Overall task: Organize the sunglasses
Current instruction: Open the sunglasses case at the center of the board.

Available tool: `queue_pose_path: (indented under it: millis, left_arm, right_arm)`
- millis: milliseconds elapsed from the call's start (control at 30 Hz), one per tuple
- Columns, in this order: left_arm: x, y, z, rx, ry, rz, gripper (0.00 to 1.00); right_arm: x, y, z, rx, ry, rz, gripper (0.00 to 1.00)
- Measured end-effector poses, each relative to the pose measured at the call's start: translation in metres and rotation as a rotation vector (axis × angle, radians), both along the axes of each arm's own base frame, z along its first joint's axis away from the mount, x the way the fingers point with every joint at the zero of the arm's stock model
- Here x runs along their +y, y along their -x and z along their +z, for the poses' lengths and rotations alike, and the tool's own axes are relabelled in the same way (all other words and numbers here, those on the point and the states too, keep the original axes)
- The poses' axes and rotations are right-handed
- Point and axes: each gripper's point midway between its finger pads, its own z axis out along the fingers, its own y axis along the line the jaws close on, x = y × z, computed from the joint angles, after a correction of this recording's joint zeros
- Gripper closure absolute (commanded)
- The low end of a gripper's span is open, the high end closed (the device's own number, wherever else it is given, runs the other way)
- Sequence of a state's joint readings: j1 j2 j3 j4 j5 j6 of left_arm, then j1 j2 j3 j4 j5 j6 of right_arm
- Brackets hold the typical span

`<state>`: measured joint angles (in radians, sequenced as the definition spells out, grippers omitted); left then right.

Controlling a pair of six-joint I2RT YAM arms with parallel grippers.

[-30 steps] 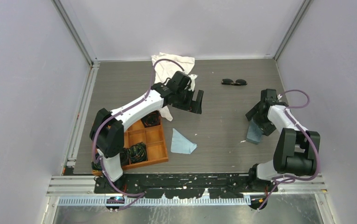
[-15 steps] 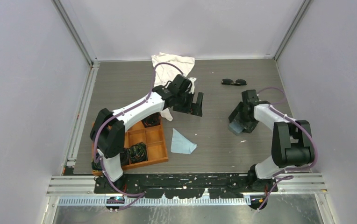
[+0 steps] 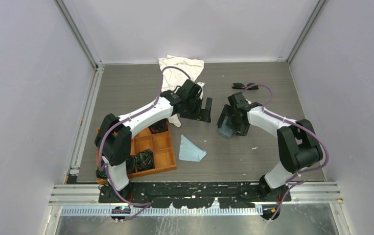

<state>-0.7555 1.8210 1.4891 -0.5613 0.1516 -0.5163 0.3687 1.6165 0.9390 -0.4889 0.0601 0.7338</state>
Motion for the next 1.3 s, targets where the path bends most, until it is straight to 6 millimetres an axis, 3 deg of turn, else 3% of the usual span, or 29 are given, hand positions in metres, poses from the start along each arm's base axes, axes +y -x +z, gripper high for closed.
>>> queue_pose_path:
  millis: [100,200,300,400,533,667,800,967,1100,1300]
  left_arm:
    - [0.000,-0.004,-0.001,-0.001,-0.029,0.016,0.04]
    - [-0.013,-0.016,-0.002,-0.021,-0.050,0.021,0.03]
    - [-0.036,-0.026,-0.007,-0.052,-0.091,0.006,0.00]
    - [-0.067,-0.027,-0.014,-0.094,-0.122,-0.039,0.00]
    - [-0.094,-0.018,-0.029,-0.120,-0.146,-0.104,0.00]
    - [-0.108,-0.007,-0.050,-0.157,-0.191,-0.188,0.00]
    - [-0.112,-0.001,-0.061,-0.173,-0.244,-0.236,0.03]
    - [-0.105,-0.003,-0.051,-0.150,-0.205,-0.232,0.03]
    - [-0.059,0.000,-0.044,-0.059,-0.160,-0.167,0.03]
    - [0.000,-0.026,-0.020,-0.015,-0.090,-0.013,0.04]
  right_arm:
    - [-0.017,0.001,0.016,-0.008,0.016,-0.035,0.00]
    - [-0.050,-0.010,0.045,-0.083,0.001,-0.139,0.00]
    - [-0.107,-0.017,0.086,-0.211,-0.016,-0.319,0.00]
    - [-0.151,-0.006,0.115,-0.294,0.006,-0.465,0.01]
    - [-0.164,0.011,0.131,-0.330,0.033,-0.513,0.00]
    - [-0.170,0.026,0.134,-0.326,0.050,-0.538,0.00]
    - [-0.171,0.032,0.133,-0.309,0.053,-0.543,0.00]
    - [-0.158,0.031,0.127,-0.279,0.021,-0.482,0.00]
    - [-0.119,0.025,0.109,-0.221,0.032,-0.339,0.00]
    - [-0.044,0.008,0.066,-0.096,0.048,-0.141,0.00]
